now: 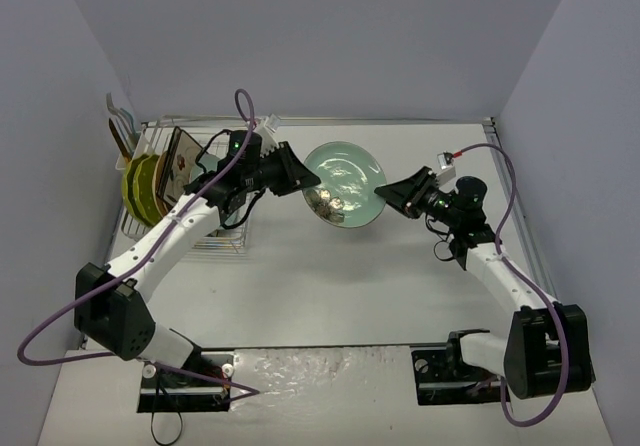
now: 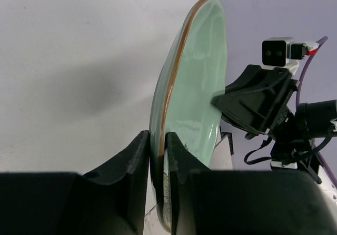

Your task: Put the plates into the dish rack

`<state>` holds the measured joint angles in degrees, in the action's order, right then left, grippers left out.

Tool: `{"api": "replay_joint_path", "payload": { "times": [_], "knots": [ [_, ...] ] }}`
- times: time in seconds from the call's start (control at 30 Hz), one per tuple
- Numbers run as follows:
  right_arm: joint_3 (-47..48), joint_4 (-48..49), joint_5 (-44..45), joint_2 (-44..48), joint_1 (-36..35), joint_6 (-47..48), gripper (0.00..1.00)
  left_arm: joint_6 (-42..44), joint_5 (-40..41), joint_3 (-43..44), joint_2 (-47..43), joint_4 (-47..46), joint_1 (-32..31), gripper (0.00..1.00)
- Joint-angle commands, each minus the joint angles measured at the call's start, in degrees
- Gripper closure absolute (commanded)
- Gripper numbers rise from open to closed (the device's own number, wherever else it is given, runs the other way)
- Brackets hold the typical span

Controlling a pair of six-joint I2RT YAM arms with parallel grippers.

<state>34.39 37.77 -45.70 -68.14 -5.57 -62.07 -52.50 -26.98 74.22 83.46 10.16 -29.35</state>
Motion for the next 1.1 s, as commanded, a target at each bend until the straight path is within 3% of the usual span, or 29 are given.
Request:
{"api": "replay_joint_path", "payload": {
  "times": [0.0,0.13,0.23,0.3,0.37,0.5,0.6,0.8,1.07],
  "knots": [
    [4.5,1.2,-2.4,4.0,-0.5,5.4,0.61,6.3,1.6,5.0,-3.5,2.0,-0.8,1.00],
    [6.9,-12.0,0.9,5.3,-0.3,14.6,0.22,12.7,5.1,9.3,-4.9,9.1,-0.4,1.00],
    [8.2,-17.5,2.5,5.8,0.0,18.6,0.07,17.1,9.2,12.8,-6.1,14.6,0.1,1.00],
    [9.0,-20.2,4.0,6.3,0.3,21.6,0.03,19.9,13.5,15.9,-6.9,19.3,0.5,1.00],
    [9.8,-22.8,4.8,7.0,0.8,23.8,0.00,24.3,17.0,18.6,-7.3,23.5,0.6,1.00],
    [11.2,-26.4,5.2,7.9,2.3,26.0,0.00,35.2,33.8,25.4,-7.8,33.9,1.2,1.00],
    [11.9,-27.7,5.7,8.3,2.8,27.0,0.00,40.4,42.0,28.1,-7.4,37.7,2.8,1.00],
    [12.3,-28.6,5.6,8.2,3.4,27.6,0.00,44.6,45.1,32.0,-3.8,40.2,10.8,1.00],
    [12.4,-29.1,5.3,8.6,4.7,27.5,0.00,47.3,46.4,31.1,2.3,37.7,13.1,1.00]
  ]
}}
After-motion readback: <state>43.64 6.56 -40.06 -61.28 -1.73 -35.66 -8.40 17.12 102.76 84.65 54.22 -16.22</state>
